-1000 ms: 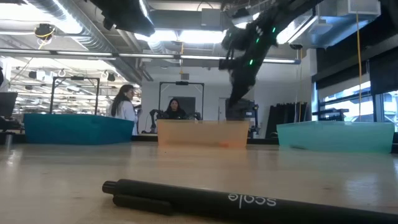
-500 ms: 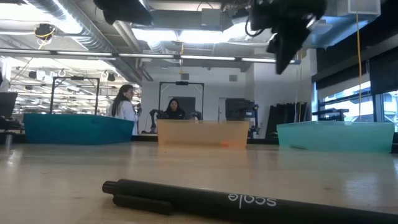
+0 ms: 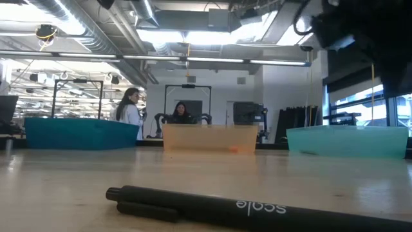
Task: Sort crayons/erasers/pens/pencils in bins
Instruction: Put the black pen into the blue bin
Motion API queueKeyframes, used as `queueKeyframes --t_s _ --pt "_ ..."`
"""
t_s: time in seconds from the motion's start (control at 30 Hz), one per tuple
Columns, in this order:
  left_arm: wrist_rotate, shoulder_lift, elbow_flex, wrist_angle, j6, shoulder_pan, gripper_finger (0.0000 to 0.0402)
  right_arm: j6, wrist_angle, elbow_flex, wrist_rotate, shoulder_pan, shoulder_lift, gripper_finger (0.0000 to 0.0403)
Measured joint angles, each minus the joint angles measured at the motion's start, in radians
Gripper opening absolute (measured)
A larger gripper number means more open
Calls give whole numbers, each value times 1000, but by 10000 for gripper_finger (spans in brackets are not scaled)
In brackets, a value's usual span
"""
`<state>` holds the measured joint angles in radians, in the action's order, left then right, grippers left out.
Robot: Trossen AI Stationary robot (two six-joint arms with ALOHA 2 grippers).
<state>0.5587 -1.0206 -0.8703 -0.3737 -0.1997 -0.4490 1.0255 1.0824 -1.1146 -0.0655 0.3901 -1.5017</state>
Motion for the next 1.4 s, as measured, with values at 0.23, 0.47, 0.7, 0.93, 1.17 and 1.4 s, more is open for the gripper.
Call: queueKeyframes --t_s 0.23,0.47,0.7,0.93,1.17,1.4 --pt "4 0 0 16 -1 -19 80 178 -185 122 -60 83 0 130" --pt "5 0 0 23 -2 -19 80 241 -288 207 -50 131 -1 130" --pt "5 0 0 23 -2 -19 80 279 -322 222 -42 168 -13 130" --pt "5 0 0 17 -1 -18 80 284 -349 222 -109 204 -93 130" --pt "5 0 0 16 -1 -18 80 284 -360 222 -128 217 -147 130" --pt "5 0 0 16 -1 -18 80 280 -361 222 -129 217 -185 130"
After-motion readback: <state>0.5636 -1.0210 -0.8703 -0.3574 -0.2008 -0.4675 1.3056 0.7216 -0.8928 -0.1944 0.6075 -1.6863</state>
